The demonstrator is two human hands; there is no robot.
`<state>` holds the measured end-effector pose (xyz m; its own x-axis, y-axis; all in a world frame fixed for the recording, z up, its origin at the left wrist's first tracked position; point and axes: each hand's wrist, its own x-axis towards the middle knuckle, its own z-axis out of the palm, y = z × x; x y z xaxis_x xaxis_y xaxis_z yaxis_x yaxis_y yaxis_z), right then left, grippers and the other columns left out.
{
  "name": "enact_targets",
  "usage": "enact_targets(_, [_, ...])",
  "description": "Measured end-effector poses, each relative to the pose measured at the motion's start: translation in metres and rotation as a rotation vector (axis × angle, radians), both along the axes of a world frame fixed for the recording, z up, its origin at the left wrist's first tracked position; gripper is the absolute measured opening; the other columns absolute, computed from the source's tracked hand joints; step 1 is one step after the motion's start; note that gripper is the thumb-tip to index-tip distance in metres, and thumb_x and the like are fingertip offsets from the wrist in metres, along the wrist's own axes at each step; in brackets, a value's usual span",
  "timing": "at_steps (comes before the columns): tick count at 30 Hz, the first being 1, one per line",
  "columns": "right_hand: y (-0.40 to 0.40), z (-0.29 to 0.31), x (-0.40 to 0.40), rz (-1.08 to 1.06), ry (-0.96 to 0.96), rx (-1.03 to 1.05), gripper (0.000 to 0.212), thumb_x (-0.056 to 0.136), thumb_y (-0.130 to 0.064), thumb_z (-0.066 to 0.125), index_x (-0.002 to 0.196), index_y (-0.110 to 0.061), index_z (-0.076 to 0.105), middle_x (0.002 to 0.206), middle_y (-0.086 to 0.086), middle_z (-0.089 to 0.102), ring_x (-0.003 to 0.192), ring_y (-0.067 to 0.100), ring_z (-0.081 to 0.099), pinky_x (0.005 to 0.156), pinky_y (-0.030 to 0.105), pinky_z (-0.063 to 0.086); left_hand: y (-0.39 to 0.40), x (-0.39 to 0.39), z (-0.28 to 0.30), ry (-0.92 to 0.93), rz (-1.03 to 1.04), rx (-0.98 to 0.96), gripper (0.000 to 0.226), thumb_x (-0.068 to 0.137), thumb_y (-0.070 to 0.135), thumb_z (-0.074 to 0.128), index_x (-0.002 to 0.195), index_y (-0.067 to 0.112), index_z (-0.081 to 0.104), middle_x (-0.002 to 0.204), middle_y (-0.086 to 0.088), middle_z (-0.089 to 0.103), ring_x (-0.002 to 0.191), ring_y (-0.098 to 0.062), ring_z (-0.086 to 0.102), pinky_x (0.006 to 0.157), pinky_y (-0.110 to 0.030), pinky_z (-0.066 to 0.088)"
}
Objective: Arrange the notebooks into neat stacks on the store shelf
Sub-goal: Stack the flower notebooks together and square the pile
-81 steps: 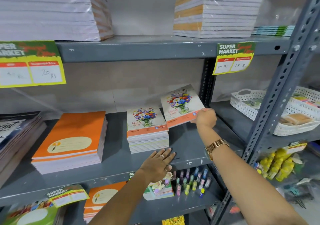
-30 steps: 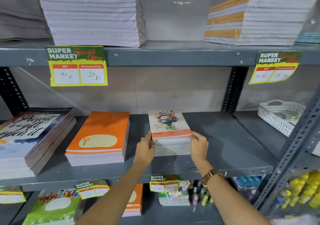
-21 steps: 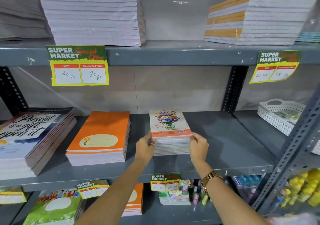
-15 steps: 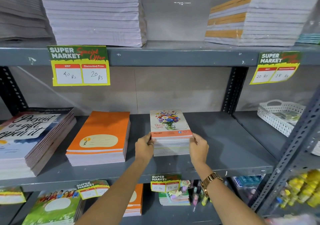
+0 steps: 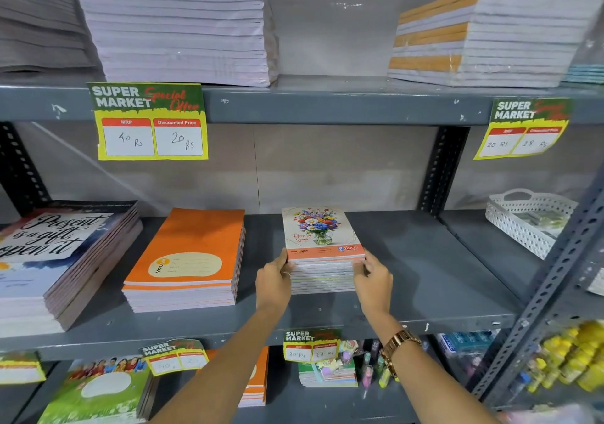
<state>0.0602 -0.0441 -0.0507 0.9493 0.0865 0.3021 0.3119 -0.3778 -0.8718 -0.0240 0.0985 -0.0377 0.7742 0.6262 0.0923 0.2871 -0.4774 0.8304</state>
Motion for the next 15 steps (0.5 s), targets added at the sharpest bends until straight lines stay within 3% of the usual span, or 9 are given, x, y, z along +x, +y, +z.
enact_targets(3, [-0.002, -0.001, 0.000, -0.001, -0.018, -0.041, 0.031, 0.092, -0.002, 0.051, 0.119, -0.011, 0.064, 0.097, 0.011, 0.074, 0.074, 0.016, 0.057, 0.060, 0.014, 0.041, 0.000, 0.000, -0.001, 0.014, -0.010, 0.004, 0.040, 0.096, 0.006, 0.046, 0.135, 0.013, 0.046, 0.127, -0.010, 0.062, 0.111, -0.026, 0.059, 0.096, -0.038, 0.052])
enact_targets(7, [-0.002, -0.003, 0.000, -0.002, -0.020, -0.053, 0.032, 0.093, -0.006, 0.052, 0.122, -0.013, 0.063, 0.103, 0.008, 0.074, 0.083, 0.018, 0.063, 0.073, 0.021, 0.045, 0.002, 0.000, -0.001, 0.042, -0.014, 0.017, 0.042, 0.095, 0.008, 0.047, 0.137, 0.014, 0.043, 0.129, -0.010, 0.061, 0.112, -0.025, 0.058, 0.098, -0.038, 0.051])
enact_targets(10, [-0.007, 0.001, 0.000, 0.017, -0.029, -0.099, 0.037, 0.093, -0.008, 0.054, 0.130, -0.013, 0.057, 0.113, 0.009, 0.072, 0.104, 0.028, 0.066, 0.085, 0.029, 0.051, 0.000, -0.001, 0.002, 0.069, -0.045, 0.053, 0.048, 0.095, 0.008, 0.049, 0.140, 0.017, 0.037, 0.131, -0.011, 0.058, 0.115, -0.027, 0.058, 0.099, -0.040, 0.052])
enact_targets(13, [-0.013, 0.009, 0.003, 0.088, -0.141, -0.305, 0.050, 0.095, -0.011, 0.050, 0.144, -0.012, 0.038, 0.147, 0.007, 0.045, 0.136, 0.024, 0.041, 0.107, 0.034, 0.040, -0.001, 0.000, 0.005, 0.044, -0.083, 0.250, 0.057, 0.094, 0.015, 0.050, 0.144, 0.022, 0.024, 0.143, -0.005, 0.046, 0.127, -0.025, 0.050, 0.104, -0.041, 0.048])
enact_targets(15, [-0.013, 0.016, 0.007, 0.195, -0.274, -0.511, 0.050, 0.098, -0.016, 0.039, 0.147, -0.012, 0.030, 0.158, 0.003, 0.025, 0.146, 0.020, 0.024, 0.116, 0.032, 0.026, -0.001, 0.003, 0.006, 0.089, -0.120, 0.409, 0.054, 0.098, 0.021, 0.042, 0.147, 0.021, 0.019, 0.156, -0.002, 0.027, 0.144, -0.024, 0.025, 0.118, -0.041, 0.026])
